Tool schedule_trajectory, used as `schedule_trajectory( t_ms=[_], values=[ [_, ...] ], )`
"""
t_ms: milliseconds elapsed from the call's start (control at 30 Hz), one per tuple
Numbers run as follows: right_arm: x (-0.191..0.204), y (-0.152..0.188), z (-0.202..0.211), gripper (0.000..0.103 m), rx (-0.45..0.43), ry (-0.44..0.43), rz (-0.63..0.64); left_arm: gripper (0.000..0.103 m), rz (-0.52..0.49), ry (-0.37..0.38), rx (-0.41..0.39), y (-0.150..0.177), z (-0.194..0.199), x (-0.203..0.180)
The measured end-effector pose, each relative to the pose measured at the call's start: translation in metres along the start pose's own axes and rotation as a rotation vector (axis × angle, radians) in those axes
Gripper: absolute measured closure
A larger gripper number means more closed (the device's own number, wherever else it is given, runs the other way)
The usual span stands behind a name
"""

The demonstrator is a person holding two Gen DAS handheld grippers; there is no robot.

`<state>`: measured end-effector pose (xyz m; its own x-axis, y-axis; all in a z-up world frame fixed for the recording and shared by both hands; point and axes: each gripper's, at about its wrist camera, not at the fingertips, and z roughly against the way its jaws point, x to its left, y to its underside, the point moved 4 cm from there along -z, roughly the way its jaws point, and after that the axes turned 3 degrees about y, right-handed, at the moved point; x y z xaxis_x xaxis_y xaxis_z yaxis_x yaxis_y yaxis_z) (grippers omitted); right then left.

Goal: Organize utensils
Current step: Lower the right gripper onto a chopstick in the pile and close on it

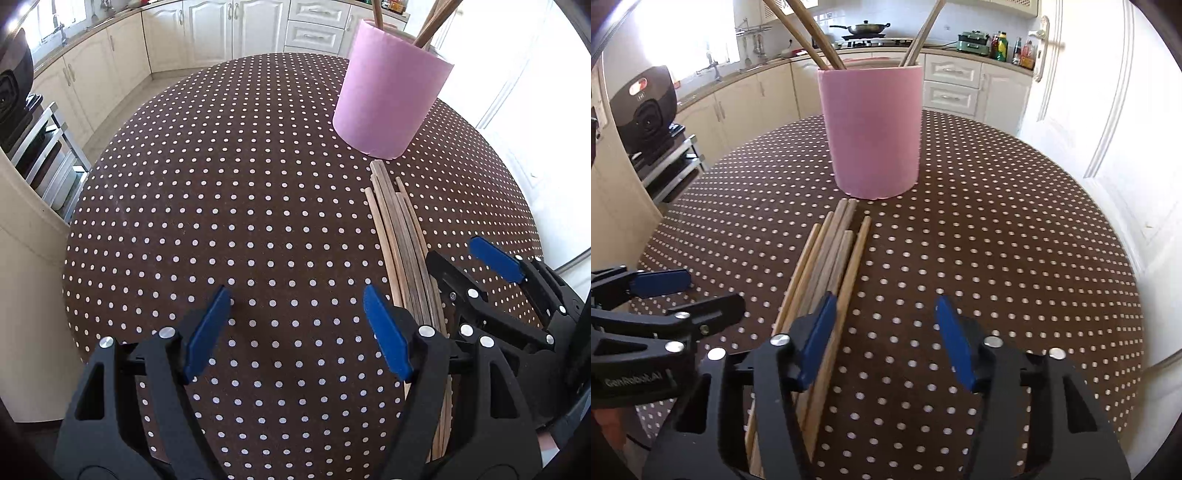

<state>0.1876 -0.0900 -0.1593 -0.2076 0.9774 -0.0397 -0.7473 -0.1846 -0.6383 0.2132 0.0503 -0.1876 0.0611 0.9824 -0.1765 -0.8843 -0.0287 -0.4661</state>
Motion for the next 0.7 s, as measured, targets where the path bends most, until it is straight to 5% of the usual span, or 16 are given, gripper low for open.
schedule_trajectory(
  t_ms=[300,700],
  values=[
    [0.012,0.001,0.003,0.071,0.007,0.008,0.031,0.029,0.004,-0.025,0.005,-0.007,-0.004,0.006],
    [0.032,0.006,-0.001,0.077,0.05,0.028,0.044,0.029,0.008,-0.037,0.004,0.0,0.0,0.009]
  ],
)
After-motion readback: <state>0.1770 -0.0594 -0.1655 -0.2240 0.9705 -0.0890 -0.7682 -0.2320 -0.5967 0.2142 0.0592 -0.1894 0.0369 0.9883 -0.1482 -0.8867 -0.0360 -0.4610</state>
